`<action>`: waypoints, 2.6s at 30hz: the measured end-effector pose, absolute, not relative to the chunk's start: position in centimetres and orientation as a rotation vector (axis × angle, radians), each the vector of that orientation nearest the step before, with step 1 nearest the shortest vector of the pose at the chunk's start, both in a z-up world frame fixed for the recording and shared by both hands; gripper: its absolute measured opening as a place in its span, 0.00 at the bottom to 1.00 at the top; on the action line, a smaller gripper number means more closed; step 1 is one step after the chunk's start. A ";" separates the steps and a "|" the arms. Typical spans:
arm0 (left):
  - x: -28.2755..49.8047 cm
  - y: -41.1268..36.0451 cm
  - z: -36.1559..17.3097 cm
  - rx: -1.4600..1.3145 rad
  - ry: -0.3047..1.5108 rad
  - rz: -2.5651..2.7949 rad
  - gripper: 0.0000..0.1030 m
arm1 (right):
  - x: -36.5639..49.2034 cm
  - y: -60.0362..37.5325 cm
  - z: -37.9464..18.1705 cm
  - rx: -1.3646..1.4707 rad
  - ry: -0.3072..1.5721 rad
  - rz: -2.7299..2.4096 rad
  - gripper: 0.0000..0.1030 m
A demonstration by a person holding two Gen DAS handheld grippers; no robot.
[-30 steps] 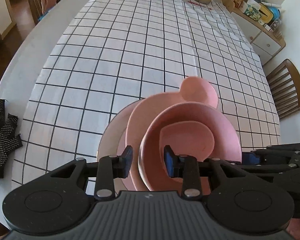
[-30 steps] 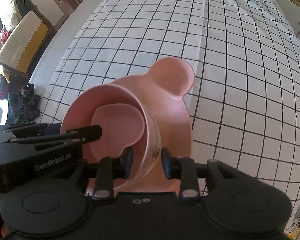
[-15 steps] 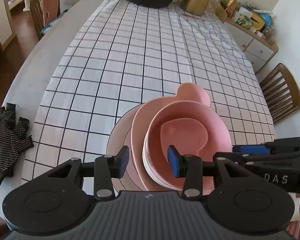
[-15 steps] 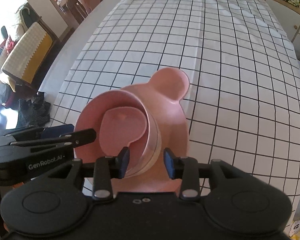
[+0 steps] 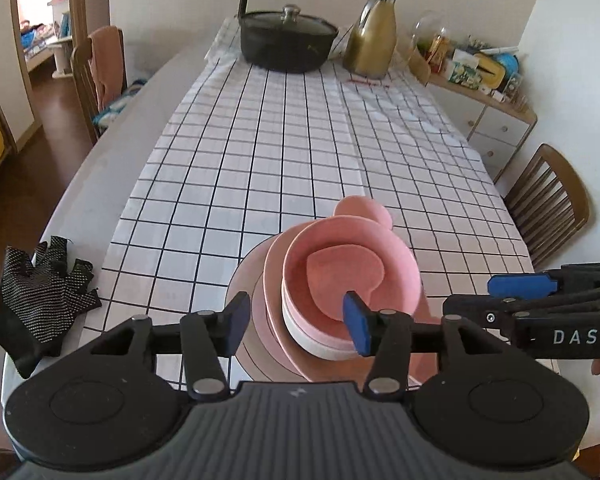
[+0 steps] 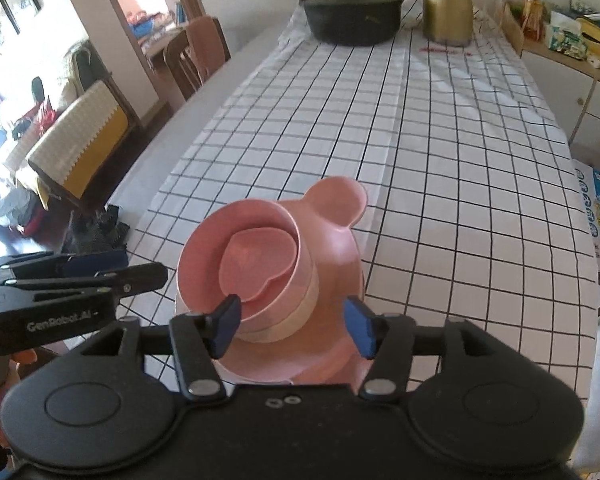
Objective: Organize plates and bowls
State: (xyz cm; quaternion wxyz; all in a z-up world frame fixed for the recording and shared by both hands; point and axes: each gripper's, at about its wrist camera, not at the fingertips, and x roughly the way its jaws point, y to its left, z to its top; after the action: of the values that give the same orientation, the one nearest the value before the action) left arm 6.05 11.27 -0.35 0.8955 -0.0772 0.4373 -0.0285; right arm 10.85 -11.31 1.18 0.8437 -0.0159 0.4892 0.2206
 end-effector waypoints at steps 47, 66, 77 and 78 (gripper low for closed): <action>-3.5 6.6 0.5 -0.172 0.760 -0.068 0.98 | -0.7 -17.7 2.6 -0.017 0.682 0.421 0.99; -3.8 6.4 0.6 -0.177 0.754 -0.048 0.98 | -1.0 -17.2 3.1 -0.029 0.661 0.431 0.99; -3.6 6.5 0.3 -0.190 0.763 -0.049 0.98 | -1.0 -17.1 2.9 -0.020 0.671 0.424 0.99; -3.6 6.5 0.3 -0.192 0.764 -0.048 0.98 | -1.0 -17.1 2.9 -0.020 0.672 0.423 0.99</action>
State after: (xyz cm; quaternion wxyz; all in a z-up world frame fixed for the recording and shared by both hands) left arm -3.57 6.47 0.29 0.9231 -0.0933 0.3722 -0.0232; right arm -0.97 -17.10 2.86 0.9222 -0.0099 0.3272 0.2061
